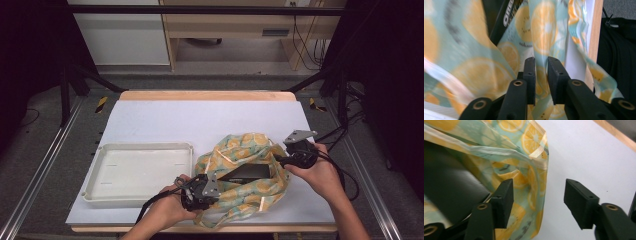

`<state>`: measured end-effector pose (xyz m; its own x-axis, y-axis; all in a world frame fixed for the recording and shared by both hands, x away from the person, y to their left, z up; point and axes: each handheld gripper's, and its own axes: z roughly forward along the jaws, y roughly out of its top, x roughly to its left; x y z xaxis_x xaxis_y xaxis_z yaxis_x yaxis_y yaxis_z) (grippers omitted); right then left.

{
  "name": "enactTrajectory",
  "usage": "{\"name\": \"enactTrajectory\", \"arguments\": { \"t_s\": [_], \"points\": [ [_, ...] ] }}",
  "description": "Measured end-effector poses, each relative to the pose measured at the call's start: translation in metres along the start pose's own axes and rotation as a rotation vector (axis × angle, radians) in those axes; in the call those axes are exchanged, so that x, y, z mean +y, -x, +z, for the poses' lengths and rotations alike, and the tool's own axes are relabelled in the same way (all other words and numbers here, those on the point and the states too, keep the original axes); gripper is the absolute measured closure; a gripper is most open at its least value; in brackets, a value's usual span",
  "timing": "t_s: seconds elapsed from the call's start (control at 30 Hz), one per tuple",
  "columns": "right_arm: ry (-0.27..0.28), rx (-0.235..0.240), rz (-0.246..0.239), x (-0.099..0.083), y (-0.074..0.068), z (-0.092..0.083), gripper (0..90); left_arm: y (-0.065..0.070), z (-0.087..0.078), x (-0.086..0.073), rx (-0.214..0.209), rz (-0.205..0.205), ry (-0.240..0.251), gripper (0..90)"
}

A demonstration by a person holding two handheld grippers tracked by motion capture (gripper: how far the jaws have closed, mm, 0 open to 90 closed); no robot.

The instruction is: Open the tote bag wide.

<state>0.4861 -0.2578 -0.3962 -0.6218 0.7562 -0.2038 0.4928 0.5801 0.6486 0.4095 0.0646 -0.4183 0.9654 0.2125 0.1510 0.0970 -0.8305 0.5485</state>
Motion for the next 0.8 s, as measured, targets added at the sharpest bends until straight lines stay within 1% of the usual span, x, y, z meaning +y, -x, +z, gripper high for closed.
{"name": "enactTrajectory", "arguments": {
  "t_s": [0.03,0.1,0.17,0.23,0.3,0.33,0.37,0.4,0.47,0.5,0.57,0.63,0.67,0.7,0.73,0.77,0.8],
  "points": [
    [0.014,-0.001,-0.013,0.0,-0.005,-0.009,35.9,0.0,-0.002,0.003,0.006,0.001,0.011,71.2],
    [0.035,-0.002,-0.025,0.0,-0.009,-0.016,35.8,0.0,-0.004,0.006,0.01,0.003,0.023,68.4],
    [0.054,-0.008,-0.027,-0.001,-0.014,-0.024,35.8,0.001,-0.007,0.009,0.022,0.002,0.043,66.3],
    [0.076,-0.01,-0.029,-0.002,-0.022,-0.031,36.2,0.001,-0.01,0.012,0.044,0.002,0.062,62.8],
    [0.102,-0.013,-0.047,-0.003,-0.033,-0.04,40.2,-0.001,-0.013,0.016,0.064,-0.001,0.077,59.7],
    [0.114,-0.008,-0.057,-0.004,-0.038,-0.043,41.9,-0.001,-0.013,0.016,0.064,-0.001,0.077,58.6],
    [0.117,0.005,-0.065,-0.005,-0.044,-0.046,42.1,-0.005,-0.016,0.019,0.095,-0.004,0.087,57.5],
    [0.118,0.012,-0.079,-0.006,-0.049,-0.048,42.4,-0.008,-0.016,0.021,0.117,-0.006,0.087,55.6],
    [0.12,0.033,-0.108,-0.007,-0.06,-0.051,43.1,-0.015,-0.019,0.025,0.147,-0.024,0.098,49.7],
    [0.12,0.038,-0.115,-0.007,-0.064,-0.052,43.8,-0.018,-0.02,0.025,0.158,-0.035,0.108,49.8],
    [0.115,0.047,-0.132,-0.009,-0.071,-0.052,44.0,-0.024,-0.021,0.027,0.166,-0.055,0.105,47.4],
    [0.108,0.059,-0.143,-0.011,-0.078,-0.051,43.9,-0.026,-0.022,0.028,0.187,-0.064,0.109,43.6],
    [0.102,0.062,-0.148,-0.012,-0.08,-0.05,43.6,-0.026,-0.022,0.028,0.187,-0.064,0.109,41.4],
    [0.102,0.062,-0.148,-0.012,-0.08,-0.05,43.6,-0.026,-0.022,0.029,0.196,-0.067,0.108,41.4],
    [0.092,0.075,-0.16,-0.015,-0.085,-0.047,42.1,-0.027,-0.021,0.03,0.204,-0.066,0.105,36.3],
    [0.088,0.079,-0.167,-0.016,-0.087,-0.046,40.8,-0.028,-0.017,0.032,0.221,-0.065,0.08,34.6],
    [0.081,0.085,-0.17,-0.018,-0.089,-0.044,39.3,-0.029,-0.014,0.033,0.222,-0.066,0.068,32.7]
  ]
}}
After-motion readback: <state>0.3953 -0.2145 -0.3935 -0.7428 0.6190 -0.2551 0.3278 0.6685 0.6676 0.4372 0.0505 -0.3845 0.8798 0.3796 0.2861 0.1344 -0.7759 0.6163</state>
